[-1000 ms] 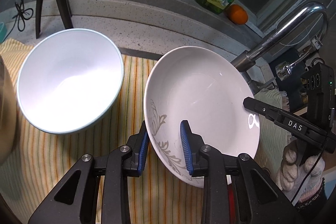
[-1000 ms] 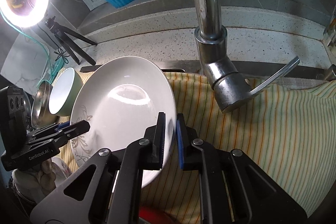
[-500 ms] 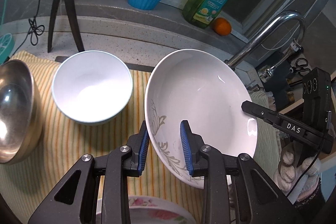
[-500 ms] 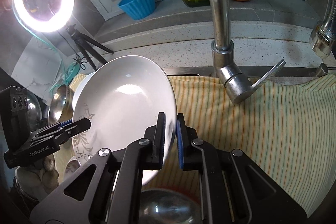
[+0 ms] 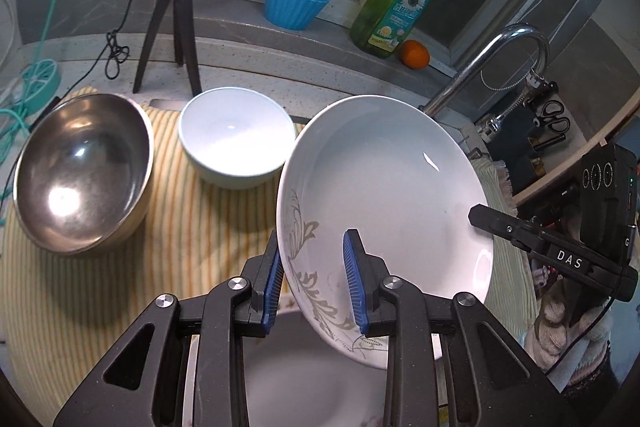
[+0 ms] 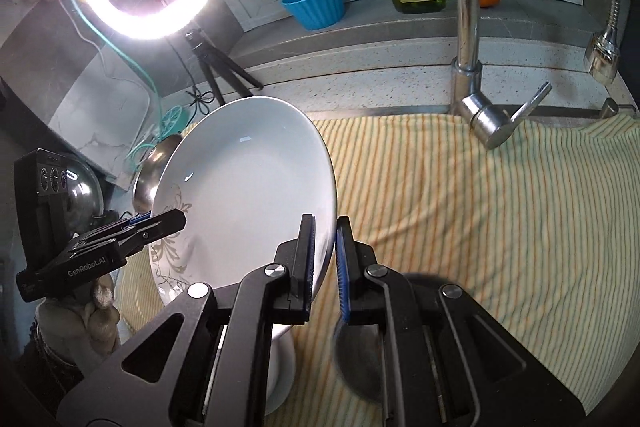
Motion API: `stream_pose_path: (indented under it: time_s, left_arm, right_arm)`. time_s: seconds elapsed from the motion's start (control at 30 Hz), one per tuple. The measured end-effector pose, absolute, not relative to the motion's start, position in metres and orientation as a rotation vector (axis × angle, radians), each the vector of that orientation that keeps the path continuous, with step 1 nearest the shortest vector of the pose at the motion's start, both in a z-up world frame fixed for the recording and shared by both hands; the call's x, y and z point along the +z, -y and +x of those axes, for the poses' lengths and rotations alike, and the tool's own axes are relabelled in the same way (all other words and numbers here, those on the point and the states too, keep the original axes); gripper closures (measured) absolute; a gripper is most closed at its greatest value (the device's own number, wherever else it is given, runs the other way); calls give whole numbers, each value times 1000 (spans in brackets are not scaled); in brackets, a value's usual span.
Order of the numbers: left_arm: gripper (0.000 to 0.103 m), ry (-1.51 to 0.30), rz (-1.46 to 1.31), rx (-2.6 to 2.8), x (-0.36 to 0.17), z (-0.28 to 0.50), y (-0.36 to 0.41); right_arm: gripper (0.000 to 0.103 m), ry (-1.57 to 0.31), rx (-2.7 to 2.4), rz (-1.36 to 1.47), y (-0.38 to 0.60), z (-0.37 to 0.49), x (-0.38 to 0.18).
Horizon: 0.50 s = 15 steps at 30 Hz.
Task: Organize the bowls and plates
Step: 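Lift the oval plate with both tools and carry it over the plate stack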
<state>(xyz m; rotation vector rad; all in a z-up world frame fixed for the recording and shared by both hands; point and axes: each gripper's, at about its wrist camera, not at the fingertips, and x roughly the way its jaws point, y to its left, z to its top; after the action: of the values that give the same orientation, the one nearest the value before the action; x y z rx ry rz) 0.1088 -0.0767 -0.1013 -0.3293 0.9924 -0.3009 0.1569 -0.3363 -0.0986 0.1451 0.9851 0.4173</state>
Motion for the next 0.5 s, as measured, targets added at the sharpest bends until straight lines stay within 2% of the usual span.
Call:
stream_pose_path:
  time_s: [0.5]
  left_arm:
    - [76,-1047,-340,-314,-119,62,46]
  right_arm:
    - [93,-1050,418,167,304,78,-123]
